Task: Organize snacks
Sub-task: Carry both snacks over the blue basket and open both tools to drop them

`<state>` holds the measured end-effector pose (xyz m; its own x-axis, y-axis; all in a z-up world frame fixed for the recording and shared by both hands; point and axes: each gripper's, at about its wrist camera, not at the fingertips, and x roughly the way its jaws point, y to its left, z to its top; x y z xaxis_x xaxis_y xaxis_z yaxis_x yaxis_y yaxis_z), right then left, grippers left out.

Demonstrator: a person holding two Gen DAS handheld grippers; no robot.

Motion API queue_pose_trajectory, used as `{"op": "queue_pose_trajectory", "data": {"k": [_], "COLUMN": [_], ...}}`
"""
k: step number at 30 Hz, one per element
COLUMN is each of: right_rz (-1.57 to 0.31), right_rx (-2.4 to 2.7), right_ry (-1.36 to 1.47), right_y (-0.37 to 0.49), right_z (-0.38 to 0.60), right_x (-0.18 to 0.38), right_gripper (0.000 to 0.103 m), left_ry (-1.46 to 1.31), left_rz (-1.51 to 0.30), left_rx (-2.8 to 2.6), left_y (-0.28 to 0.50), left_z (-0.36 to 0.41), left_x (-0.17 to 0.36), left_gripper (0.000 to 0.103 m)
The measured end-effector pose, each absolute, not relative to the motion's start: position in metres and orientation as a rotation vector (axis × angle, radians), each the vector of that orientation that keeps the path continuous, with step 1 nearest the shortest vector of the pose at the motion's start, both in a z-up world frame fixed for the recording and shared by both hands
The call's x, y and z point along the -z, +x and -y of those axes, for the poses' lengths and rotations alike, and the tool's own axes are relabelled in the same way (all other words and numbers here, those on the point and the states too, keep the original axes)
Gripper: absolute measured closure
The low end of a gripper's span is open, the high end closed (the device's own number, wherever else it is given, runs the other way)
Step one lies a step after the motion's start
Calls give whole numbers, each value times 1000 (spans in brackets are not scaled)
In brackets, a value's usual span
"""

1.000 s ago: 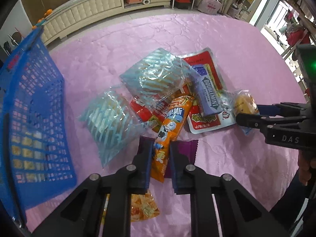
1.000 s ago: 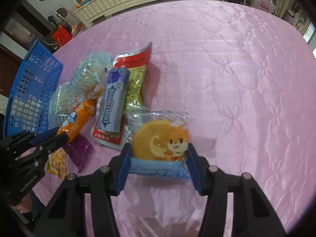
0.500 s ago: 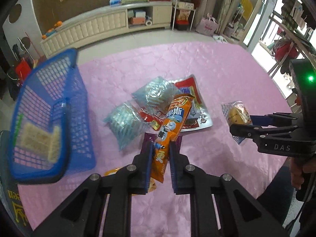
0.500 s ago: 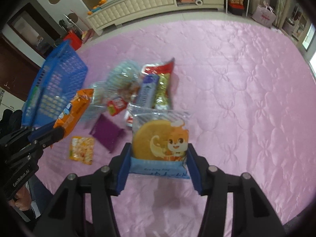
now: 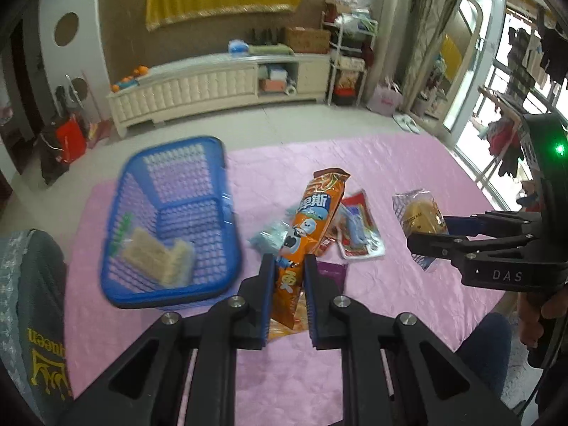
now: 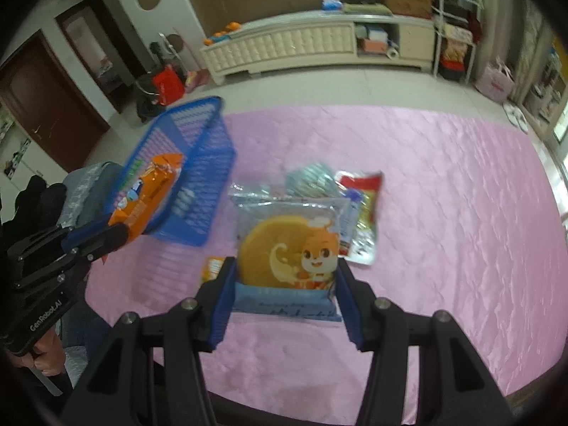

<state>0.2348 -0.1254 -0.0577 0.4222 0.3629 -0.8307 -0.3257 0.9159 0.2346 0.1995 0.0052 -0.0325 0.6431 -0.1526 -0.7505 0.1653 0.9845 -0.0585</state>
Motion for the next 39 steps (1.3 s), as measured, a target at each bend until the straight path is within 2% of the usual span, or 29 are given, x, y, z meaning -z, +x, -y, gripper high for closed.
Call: {"op": "queue_pose_trajectory", "data": {"k": [6,16,28,39], "right_rz": [-1004,-982,-1029,-1053], "right_rx": [-503,-603,-638,-626], "right_ry": [2,-32,-95,-79], "right_y": [236,243,280,304], "right_z": [80,19,-24,-20], "right_x": [38,31,55,79], "right_gripper": [45,45,45,45], "left_ry": [-14,-77,-122,-101], "left_rz": [-810,-812,-894,-999], "left_rx": [126,47,5,34], "left_y": [187,188,219,263], "left_z": [-48,-96,-123,-118], "left_x": [8,4,43,89], "left_gripper": [89,88,88,88]}}
